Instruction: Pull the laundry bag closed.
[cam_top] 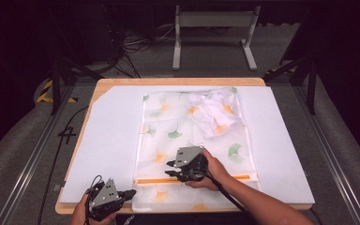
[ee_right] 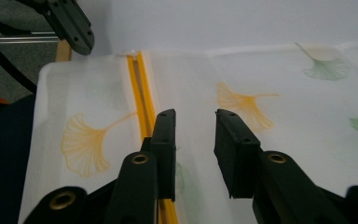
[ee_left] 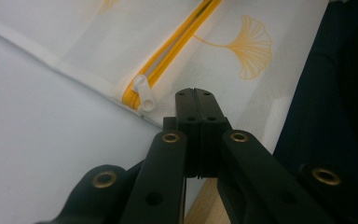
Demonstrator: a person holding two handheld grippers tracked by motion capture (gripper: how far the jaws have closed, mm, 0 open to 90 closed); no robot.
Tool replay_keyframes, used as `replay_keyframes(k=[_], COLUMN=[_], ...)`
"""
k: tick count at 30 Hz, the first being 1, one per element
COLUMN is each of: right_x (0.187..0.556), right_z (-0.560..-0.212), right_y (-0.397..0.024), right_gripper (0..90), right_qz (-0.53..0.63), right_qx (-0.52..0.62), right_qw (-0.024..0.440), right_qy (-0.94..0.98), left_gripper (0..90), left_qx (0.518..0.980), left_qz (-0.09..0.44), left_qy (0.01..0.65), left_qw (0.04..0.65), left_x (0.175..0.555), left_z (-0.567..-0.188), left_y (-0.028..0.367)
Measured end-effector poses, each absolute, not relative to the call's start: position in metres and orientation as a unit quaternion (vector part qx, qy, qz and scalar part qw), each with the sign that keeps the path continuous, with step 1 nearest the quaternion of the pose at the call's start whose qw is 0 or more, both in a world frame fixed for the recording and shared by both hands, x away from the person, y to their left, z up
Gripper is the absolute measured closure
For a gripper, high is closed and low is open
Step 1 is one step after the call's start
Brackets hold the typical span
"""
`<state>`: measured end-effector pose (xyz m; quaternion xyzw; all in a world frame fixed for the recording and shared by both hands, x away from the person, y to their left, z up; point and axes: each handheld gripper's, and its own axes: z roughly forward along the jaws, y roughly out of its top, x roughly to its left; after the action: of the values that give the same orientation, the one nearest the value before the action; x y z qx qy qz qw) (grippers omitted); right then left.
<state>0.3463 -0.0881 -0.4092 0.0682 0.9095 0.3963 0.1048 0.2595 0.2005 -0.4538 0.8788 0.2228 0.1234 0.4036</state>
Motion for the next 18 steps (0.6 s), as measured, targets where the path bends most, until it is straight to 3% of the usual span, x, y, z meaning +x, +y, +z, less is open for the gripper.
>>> replay_keyframes(k=[7, 15, 18], right_x=[0.343, 0.341, 0.34], right_z=[-0.419, -0.419, -0.422], right_y=[-0.044, -0.006, 0.003], right_gripper=[63.8, 72.3, 71.7], right_qz=[0.387, 0.38, 0.374], right_qx=[0.039, 0.015, 0.011], right_qw=[0.079, 0.056, 0.049], right_qy=[0.918, 0.923, 0.926], left_gripper=[90.0, 90.0, 90.0], left_qx=[0.887, 0.886, 0.886], left_qz=[0.117, 0.108, 0.109], left_qy=[0.214, 0.214, 0.213], left_qw=[0.393, 0.397, 0.398], left_x=[0.261, 0.263, 0.263], left_z=[-0.459, -0.46, -0.46], left_y=[0.196, 0.197, 0.197])
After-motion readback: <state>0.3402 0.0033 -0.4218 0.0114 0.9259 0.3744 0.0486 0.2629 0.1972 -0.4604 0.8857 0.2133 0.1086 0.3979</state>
